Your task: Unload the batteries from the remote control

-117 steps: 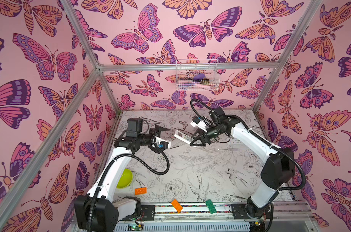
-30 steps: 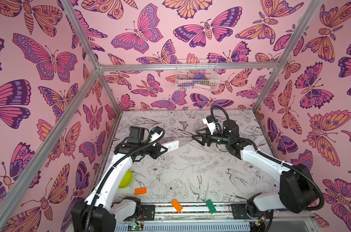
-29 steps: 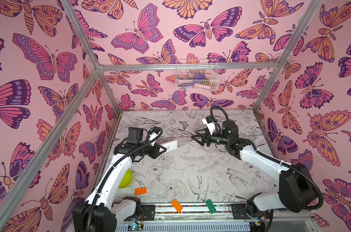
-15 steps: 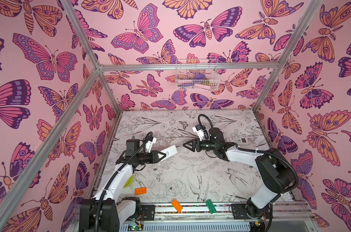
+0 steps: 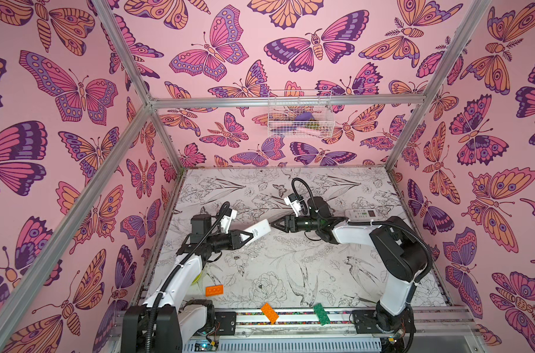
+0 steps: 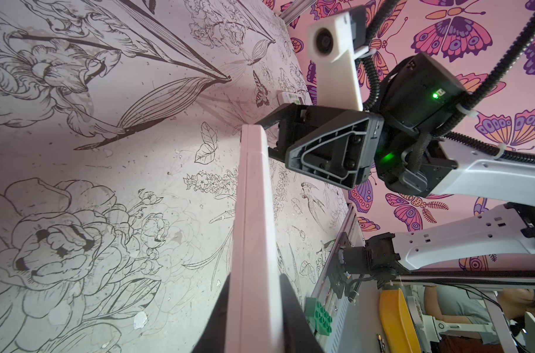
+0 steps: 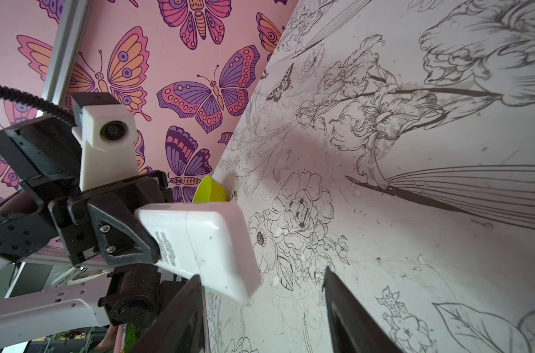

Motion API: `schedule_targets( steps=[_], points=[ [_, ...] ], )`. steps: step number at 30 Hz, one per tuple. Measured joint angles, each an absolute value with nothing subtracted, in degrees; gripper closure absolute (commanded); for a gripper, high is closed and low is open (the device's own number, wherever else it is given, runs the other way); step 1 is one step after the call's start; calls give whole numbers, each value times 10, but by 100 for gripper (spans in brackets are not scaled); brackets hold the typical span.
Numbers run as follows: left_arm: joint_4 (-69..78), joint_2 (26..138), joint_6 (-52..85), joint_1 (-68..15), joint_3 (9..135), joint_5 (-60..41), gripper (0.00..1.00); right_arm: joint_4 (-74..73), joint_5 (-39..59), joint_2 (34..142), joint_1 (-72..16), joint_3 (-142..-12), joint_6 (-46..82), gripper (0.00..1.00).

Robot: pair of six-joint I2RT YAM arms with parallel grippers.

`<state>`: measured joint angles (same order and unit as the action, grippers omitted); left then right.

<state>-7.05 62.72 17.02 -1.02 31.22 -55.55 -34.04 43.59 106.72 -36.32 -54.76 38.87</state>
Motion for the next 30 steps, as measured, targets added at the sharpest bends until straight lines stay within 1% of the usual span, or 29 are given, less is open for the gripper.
schedule_targets(
  steps=[13, 20, 25, 30],
  points=[
    [-61, 631, 171, -10, 312, -547, 100, -351, 455, 1087, -374, -575, 386, 46],
    [-58, 635, 177, -12, 312, -539, 100, -347, 462, 1094, -382, -584, 377, 51],
    [-57, 638, 179, -20, 312, -533, 100, -345, 461, 1110, -383, -595, 373, 58],
    [-57, 640, 180, -23, 312, -526, 100, -344, 462, 1125, -385, -611, 373, 60]
  ],
)
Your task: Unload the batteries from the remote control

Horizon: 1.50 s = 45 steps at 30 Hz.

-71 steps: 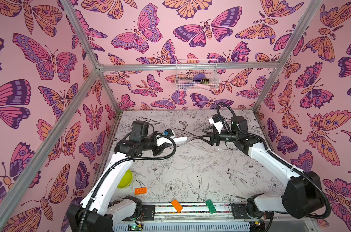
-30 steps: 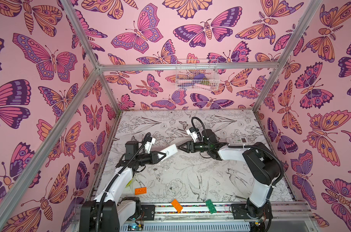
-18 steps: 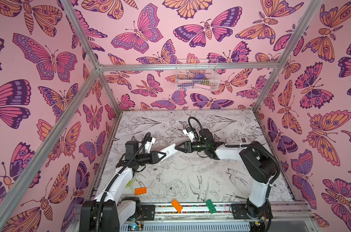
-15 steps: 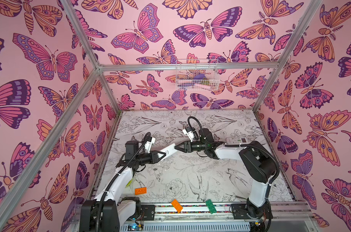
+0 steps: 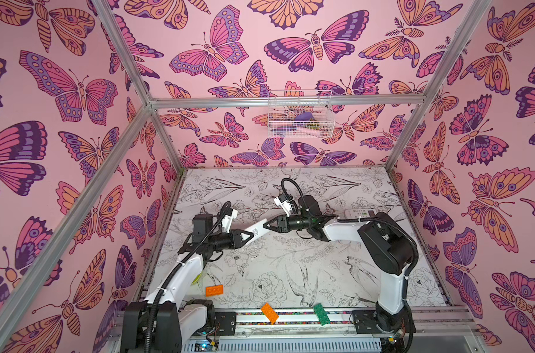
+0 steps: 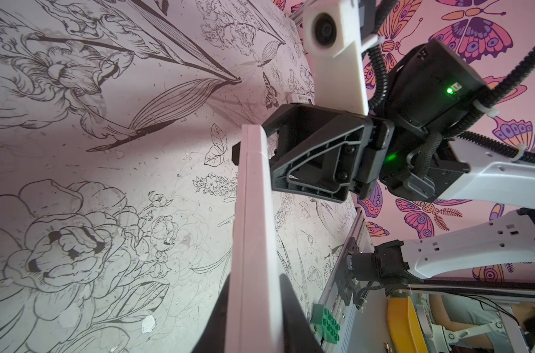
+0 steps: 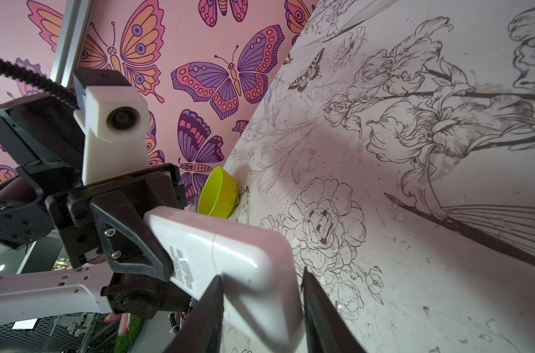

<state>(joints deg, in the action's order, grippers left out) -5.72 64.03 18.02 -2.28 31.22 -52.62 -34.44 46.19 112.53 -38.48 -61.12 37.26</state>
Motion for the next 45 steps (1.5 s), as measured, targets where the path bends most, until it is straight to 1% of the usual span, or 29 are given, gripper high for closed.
schedule_targets(
  steps=[3, 9, 11, 14, 18, 23, 25, 27, 29, 31, 34, 37, 38, 40, 43, 45],
  points=[
    [-58, 642, 182, -22, 312, -524, 100, -340, 458, 1126, -384, -615, 369, 67],
    [-60, 647, 183, -23, 312, -515, 100, -320, 449, 1126, -381, -616, 354, 70],
    [-60, 647, 183, -23, 312, -514, 100, -318, 448, 1126, -381, -616, 350, 68],
    [-58, 647, 183, -23, 312, -514, 100, -317, 450, 1126, -383, -616, 346, 61],
    [-57, 647, 184, -23, 312, -516, 100, -317, 450, 1126, -388, -616, 347, 61],
    [-60, 647, 185, -23, 312, -512, 100, -316, 443, 1126, -387, -616, 345, 72],
    [-61, 647, 186, -23, 312, -509, 100, -315, 438, 1126, -386, -616, 344, 74],
    [-61, 648, 185, -24, 312, -507, 100, -314, 435, 1126, -386, -616, 344, 72],
    [-60, 651, 185, -28, 312, -505, 100, -312, 435, 1126, -386, -616, 345, 65],
    [-60, 656, 185, -34, 313, -506, 100, -311, 436, 1126, -387, -616, 346, 61],
    [-60, 663, 185, -38, 314, -508, 100, -313, 439, 1129, -388, -616, 347, 60],
    [-61, 667, 186, -38, 316, -507, 100, -319, 442, 1134, -387, -616, 347, 64],
    [-63, 667, 187, -38, 316, -505, 100, -319, 442, 1136, -387, -616, 347, 63],
    [-64, 669, 188, -38, 316, -503, 100, -321, 443, 1138, -387, -616, 348, 58],
    [-64, 669, 188, -38, 317, -505, 100, -331, 453, 1142, -388, -616, 349, 58],
    [-64, 669, 188, -38, 317, -506, 100, -336, 456, 1143, -388, -613, 349, 61]
  ],
)
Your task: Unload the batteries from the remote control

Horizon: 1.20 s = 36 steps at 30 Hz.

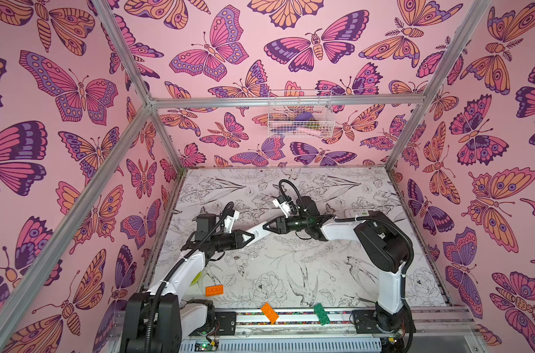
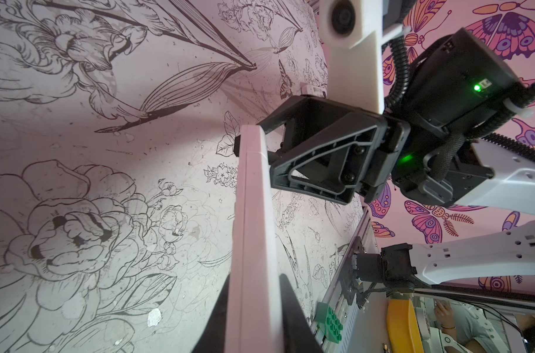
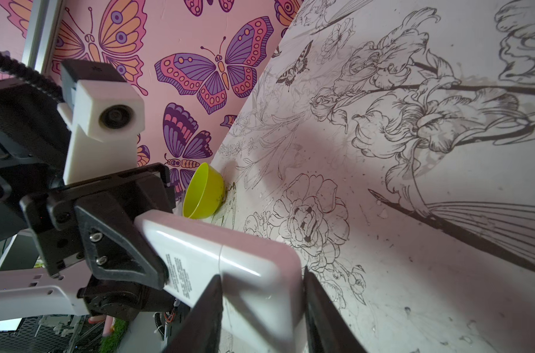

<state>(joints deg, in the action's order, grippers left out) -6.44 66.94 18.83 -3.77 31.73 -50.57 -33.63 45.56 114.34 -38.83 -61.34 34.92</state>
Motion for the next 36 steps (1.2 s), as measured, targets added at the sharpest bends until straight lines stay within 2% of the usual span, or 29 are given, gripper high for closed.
schedule_targets(
  steps=[3, 10, 16, 36],
  points=[
    [-67, 669, 193, -37, 317, -506, 100, -346, 454, 1143, -387, -605, 349, 68],
    [-68, 669, 201, -35, 317, -511, 100, -359, 462, 1143, -388, -596, 360, 60],
    [-68, 669, 207, -31, 317, -512, 100, -362, 460, 1143, -386, -592, 358, 70],
    [-73, 677, 195, -33, 320, -501, 100, -339, 449, 1120, -385, -575, 343, 74]
  ],
)
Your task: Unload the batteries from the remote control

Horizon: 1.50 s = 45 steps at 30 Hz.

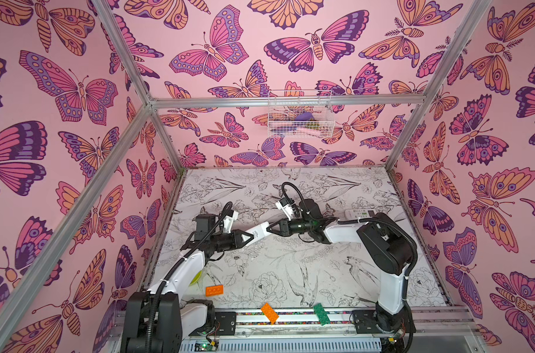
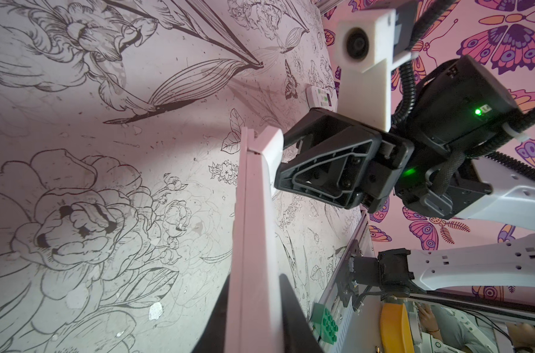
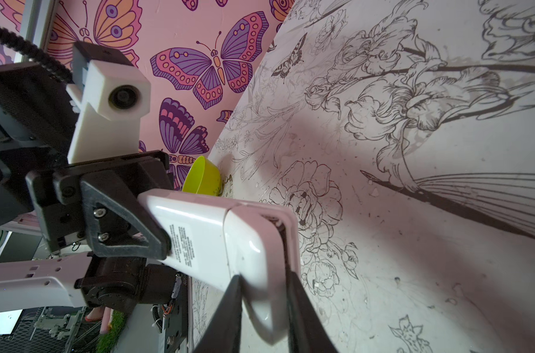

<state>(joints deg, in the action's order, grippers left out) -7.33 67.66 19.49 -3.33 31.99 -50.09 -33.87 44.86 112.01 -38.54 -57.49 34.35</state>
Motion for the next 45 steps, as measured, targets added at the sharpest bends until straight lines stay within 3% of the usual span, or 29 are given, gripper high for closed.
schedule_targets(
  steps=[8, 16, 28, 45],
  points=[
    [-67, 690, 182, -39, 321, -480, 100, -337, 477, 1102, -392, -561, 347, 76],
    [-47, 691, 180, -46, 329, -482, 100, -364, 505, 1096, -411, -557, 360, 84],
    [-45, 691, 179, -46, 329, -482, 100, -332, 484, 1030, -383, -507, 341, 75],
    [-50, 826, 183, -127, 435, -489, 100, 22, 225, 869, -269, -499, 243, 66]
  ],
)
